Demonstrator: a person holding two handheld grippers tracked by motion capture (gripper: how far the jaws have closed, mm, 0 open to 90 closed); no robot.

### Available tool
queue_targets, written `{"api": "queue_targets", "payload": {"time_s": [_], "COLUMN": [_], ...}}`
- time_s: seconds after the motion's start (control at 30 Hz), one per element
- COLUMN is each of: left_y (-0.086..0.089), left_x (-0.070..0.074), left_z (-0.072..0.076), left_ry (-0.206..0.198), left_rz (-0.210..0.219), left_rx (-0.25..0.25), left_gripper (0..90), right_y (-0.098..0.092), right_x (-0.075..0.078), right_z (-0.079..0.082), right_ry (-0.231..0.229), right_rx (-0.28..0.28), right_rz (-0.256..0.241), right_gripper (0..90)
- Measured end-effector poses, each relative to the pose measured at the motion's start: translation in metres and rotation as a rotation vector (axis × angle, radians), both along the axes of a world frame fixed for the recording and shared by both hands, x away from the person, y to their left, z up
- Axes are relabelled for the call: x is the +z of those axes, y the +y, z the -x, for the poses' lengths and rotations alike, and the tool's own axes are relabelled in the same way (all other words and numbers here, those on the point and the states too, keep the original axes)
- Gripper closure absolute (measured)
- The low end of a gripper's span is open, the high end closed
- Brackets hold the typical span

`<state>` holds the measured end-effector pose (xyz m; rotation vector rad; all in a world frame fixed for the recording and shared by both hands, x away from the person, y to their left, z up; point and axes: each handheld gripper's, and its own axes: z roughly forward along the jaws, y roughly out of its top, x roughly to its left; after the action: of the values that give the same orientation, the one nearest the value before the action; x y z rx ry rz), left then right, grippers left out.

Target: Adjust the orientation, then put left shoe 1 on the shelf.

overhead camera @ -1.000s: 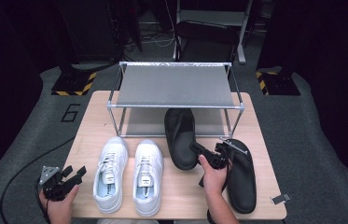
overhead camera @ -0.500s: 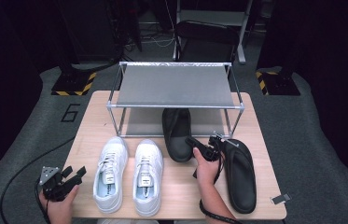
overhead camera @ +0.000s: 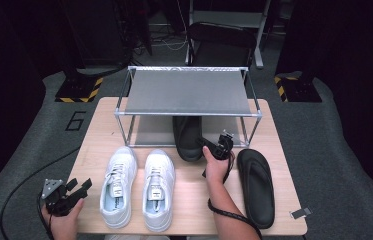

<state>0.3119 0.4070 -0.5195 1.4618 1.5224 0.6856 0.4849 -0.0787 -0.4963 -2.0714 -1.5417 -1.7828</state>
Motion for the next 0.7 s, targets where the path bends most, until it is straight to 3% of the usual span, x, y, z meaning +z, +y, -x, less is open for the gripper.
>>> {"api": "queue_targets", "payload": {"time_s": [0.03,0.07,0.1,0.13,0.17,0.2,0.27,0.33,0.4,0.7], "left_y": [0.000,0.000,0.001,0.001,0.001,0.001,0.002,0.002,0.003,0.003], "left_x": [0.000,0.000,0.000,0.000,0.000,0.000,-0.001,-0.003,-0.003,-0.003], "left_z": [0.000,0.000,0.000,0.001,0.002,0.002,0.003,0.003,0.003,0.007], "left_ry": [0.003,0.003,0.010,0.007,0.011,0.002,0.006,0.000,0.009,0.008], "left_rz": [0.000,-0.002,-0.004,-0.003,-0.001,-0.002,-0.005,-0.007,-0.009,-0.009], "left_rx": [-0.001,-0.001,-0.004,-0.002,-0.001,0.002,0.002,0.014,0.010,0.021], "left_gripper": [37.7,37.7,37.7,37.8,37.8,37.8,37.8,37.8,37.9,37.8], "right_y": [0.001,0.003,0.005,0.004,0.004,0.005,0.005,0.008,0.007,0.015], "right_x": [0.002,0.002,0.004,0.002,0.001,0.002,0.002,0.001,-0.002,-0.013], "right_z": [-0.001,-0.004,-0.005,-0.008,-0.011,-0.012,-0.016,-0.020,-0.025,-0.046], "right_ry": [0.025,0.021,0.049,0.017,-0.002,0.029,0.013,0.051,0.032,0.044], "right_rx": [0.007,0.009,0.007,0.002,0.002,0.005,-0.003,-0.007,0.000,-0.001], "right_rz": [0.011,-0.006,-0.017,0.017,0.019,0.021,0.027,0.000,0.011,0.012], "right_gripper": [66.5,66.5,66.5,66.5,66.5,66.5,66.5,66.5,66.5,66.5]}}
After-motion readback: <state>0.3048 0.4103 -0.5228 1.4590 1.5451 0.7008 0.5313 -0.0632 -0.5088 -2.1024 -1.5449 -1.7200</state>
